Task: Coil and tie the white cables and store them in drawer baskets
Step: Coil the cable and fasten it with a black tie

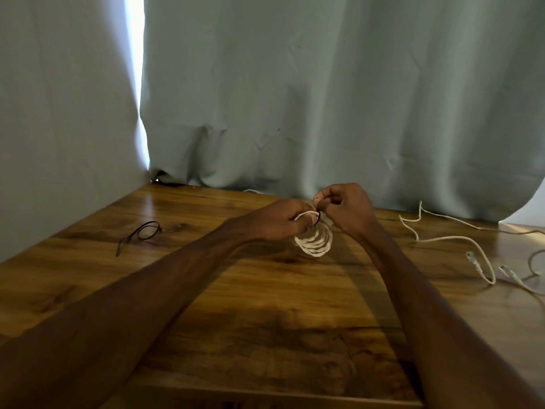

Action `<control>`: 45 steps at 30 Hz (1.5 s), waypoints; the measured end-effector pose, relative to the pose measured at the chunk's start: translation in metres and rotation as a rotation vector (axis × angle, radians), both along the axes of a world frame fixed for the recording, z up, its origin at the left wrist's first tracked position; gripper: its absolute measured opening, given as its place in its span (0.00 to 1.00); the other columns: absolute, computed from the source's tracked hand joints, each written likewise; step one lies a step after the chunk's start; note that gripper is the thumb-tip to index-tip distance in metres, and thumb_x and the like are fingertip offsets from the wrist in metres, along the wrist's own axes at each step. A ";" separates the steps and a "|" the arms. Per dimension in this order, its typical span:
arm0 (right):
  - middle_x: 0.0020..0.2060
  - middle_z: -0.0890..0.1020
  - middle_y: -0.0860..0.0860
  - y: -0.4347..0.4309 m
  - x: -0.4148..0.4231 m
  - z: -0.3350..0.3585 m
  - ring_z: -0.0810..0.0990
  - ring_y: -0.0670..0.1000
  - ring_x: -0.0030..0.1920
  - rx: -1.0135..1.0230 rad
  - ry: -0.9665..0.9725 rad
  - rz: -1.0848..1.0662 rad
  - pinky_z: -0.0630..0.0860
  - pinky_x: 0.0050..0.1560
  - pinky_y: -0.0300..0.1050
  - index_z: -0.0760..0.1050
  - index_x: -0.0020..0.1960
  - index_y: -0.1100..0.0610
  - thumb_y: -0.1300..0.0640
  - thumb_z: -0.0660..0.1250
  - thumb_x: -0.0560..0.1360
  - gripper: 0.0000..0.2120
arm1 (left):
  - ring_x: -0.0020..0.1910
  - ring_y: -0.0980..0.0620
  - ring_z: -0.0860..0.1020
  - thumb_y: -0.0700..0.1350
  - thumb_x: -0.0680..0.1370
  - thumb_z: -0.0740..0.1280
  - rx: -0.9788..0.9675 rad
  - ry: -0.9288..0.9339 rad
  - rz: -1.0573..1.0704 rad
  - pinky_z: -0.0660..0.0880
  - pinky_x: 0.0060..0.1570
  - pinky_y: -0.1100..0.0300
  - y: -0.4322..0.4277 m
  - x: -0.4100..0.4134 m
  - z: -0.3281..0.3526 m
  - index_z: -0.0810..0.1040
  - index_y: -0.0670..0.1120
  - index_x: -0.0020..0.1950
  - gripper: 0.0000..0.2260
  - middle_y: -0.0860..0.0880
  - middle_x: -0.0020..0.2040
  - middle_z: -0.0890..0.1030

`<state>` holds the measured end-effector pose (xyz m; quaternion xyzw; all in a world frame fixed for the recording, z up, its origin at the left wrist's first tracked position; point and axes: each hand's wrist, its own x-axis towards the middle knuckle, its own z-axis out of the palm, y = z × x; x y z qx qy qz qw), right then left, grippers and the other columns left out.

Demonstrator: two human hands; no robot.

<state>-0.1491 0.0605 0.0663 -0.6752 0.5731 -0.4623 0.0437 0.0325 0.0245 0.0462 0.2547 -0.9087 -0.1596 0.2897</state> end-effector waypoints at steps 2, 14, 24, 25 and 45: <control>0.37 0.87 0.53 0.004 0.000 0.001 0.85 0.50 0.37 0.051 -0.071 0.015 0.81 0.38 0.43 0.84 0.40 0.55 0.66 0.70 0.74 0.09 | 0.36 0.65 0.77 0.44 0.86 0.61 0.009 0.005 0.008 0.70 0.38 0.69 0.001 -0.005 -0.003 0.82 0.44 0.46 0.14 0.55 0.38 0.80; 0.33 0.84 0.45 0.020 0.025 0.009 0.83 0.41 0.37 -0.185 0.182 0.063 0.75 0.34 0.28 0.84 0.40 0.57 0.67 0.73 0.72 0.07 | 0.35 0.65 0.78 0.44 0.85 0.62 0.358 0.121 0.104 0.72 0.39 0.68 -0.006 0.006 -0.001 0.83 0.45 0.49 0.12 0.58 0.35 0.81; 0.32 0.85 0.56 0.015 0.013 0.009 0.82 0.50 0.27 0.019 -0.237 0.100 0.81 0.28 0.43 0.78 0.50 0.61 0.66 0.65 0.80 0.03 | 0.45 0.48 0.83 0.56 0.84 0.60 0.144 0.023 0.078 0.79 0.50 0.41 0.000 0.000 -0.006 0.84 0.47 0.48 0.17 0.48 0.44 0.84; 0.32 0.85 0.55 0.015 0.013 0.009 0.83 0.50 0.27 0.011 -0.232 0.105 0.81 0.29 0.43 0.78 0.50 0.61 0.65 0.66 0.81 0.03 | 0.44 0.48 0.82 0.54 0.84 0.60 0.138 0.045 0.086 0.79 0.50 0.41 0.001 -0.001 -0.006 0.84 0.46 0.48 0.18 0.48 0.43 0.84; 0.43 0.89 0.51 0.012 -0.008 0.012 0.88 0.48 0.44 0.028 0.023 0.311 0.83 0.49 0.39 0.87 0.51 0.60 0.67 0.76 0.73 0.08 | 0.45 0.50 0.83 0.58 0.82 0.62 0.297 0.159 0.137 0.78 0.56 0.39 -0.012 0.004 -0.014 0.85 0.52 0.43 0.16 0.52 0.42 0.85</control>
